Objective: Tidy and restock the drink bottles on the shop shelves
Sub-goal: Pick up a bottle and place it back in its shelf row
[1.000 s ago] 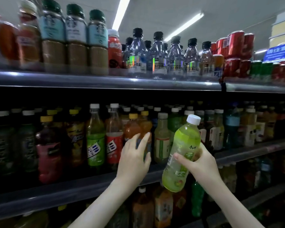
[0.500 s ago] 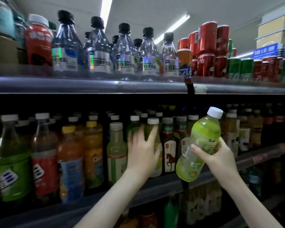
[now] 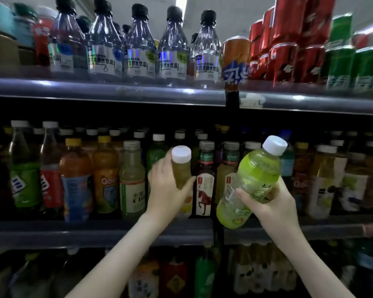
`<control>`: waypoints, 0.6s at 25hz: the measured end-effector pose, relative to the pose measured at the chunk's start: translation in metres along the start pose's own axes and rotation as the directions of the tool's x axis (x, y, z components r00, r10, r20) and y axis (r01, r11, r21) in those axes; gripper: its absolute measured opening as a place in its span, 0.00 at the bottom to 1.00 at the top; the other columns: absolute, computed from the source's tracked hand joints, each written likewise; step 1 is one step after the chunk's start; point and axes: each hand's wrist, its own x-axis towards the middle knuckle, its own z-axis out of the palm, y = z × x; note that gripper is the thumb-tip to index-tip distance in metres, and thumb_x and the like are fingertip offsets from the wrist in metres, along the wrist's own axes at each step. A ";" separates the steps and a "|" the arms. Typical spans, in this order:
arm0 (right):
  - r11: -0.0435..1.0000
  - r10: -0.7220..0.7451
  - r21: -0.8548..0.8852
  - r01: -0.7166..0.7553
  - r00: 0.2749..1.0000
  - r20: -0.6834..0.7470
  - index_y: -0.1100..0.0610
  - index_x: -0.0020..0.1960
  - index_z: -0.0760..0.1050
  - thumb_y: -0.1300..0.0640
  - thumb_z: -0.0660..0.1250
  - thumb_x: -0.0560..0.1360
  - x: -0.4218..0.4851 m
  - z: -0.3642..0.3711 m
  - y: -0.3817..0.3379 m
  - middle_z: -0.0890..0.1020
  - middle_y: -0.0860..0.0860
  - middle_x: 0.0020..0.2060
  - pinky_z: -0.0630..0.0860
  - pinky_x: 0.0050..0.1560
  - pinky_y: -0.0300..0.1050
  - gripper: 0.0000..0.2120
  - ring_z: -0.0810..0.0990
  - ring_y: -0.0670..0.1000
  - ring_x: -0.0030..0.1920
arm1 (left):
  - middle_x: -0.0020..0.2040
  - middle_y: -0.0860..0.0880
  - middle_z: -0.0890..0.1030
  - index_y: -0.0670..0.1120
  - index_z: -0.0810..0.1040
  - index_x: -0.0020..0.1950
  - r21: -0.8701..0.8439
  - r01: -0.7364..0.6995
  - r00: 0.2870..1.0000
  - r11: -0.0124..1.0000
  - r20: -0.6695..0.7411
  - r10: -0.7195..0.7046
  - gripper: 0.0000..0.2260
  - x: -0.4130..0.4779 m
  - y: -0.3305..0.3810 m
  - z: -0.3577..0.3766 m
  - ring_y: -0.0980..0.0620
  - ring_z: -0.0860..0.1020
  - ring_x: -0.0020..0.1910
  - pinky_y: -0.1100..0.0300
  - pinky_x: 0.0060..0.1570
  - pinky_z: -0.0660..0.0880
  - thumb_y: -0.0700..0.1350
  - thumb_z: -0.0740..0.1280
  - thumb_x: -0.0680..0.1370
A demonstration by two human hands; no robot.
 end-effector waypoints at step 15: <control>0.994 0.100 0.037 -0.100 0.995 0.005 0.49 0.61 0.71 0.49 0.77 0.67 0.012 0.137 0.004 0.76 0.47 0.55 0.75 0.53 0.39 0.26 0.76 0.43 0.54 | 0.49 0.53 0.83 0.49 0.73 0.62 -0.423 0.150 0.965 0.894 -0.132 -0.225 0.24 -0.005 -0.017 -0.145 0.53 0.82 0.50 0.49 0.52 0.79 0.53 0.72 0.68</control>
